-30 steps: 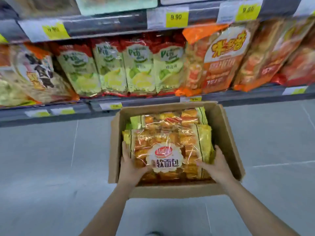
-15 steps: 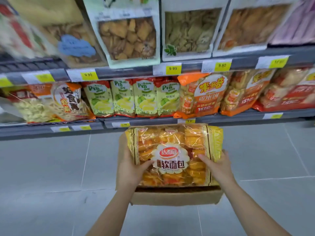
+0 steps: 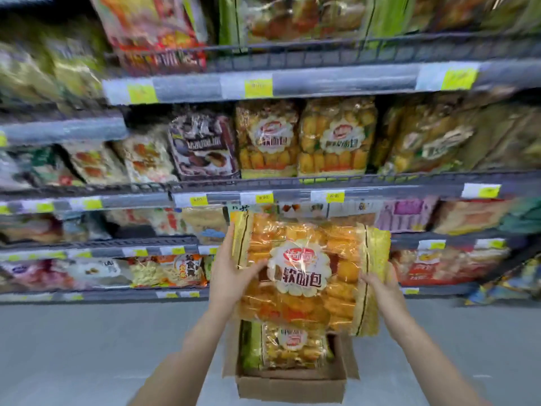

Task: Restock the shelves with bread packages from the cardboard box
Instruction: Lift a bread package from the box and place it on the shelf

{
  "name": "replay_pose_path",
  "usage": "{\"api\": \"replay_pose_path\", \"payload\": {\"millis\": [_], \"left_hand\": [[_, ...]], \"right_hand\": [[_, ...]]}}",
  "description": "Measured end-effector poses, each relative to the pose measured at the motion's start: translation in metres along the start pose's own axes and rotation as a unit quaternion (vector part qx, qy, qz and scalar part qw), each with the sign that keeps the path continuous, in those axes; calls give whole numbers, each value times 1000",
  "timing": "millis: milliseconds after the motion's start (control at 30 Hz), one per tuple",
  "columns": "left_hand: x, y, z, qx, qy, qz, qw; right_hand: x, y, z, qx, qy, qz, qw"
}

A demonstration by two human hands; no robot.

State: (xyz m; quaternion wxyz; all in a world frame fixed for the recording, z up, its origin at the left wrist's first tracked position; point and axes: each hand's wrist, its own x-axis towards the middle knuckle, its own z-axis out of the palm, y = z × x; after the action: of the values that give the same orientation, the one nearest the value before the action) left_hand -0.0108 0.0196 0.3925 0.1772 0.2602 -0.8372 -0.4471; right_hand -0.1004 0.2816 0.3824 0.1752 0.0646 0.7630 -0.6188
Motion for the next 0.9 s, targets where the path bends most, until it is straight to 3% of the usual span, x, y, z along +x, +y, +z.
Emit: {"api": "replay_pose_path", "payload": {"millis": [167, 333, 600, 900], "left_hand": [[9, 82, -41, -28, 8, 43, 999], [20, 161, -73, -48, 37, 115, 992], [64, 248, -108, -68, 99, 213, 970], [137, 307, -125, -75, 141, 289, 944]], "right_hand": [[-40, -88, -30, 11, -67, -62, 996], [-65, -164, -56, -13, -80, -144, 986], [-55, -259, -74, -48, -47, -267, 961], [-20, -345, -67, -66, 19, -333, 940]]}}
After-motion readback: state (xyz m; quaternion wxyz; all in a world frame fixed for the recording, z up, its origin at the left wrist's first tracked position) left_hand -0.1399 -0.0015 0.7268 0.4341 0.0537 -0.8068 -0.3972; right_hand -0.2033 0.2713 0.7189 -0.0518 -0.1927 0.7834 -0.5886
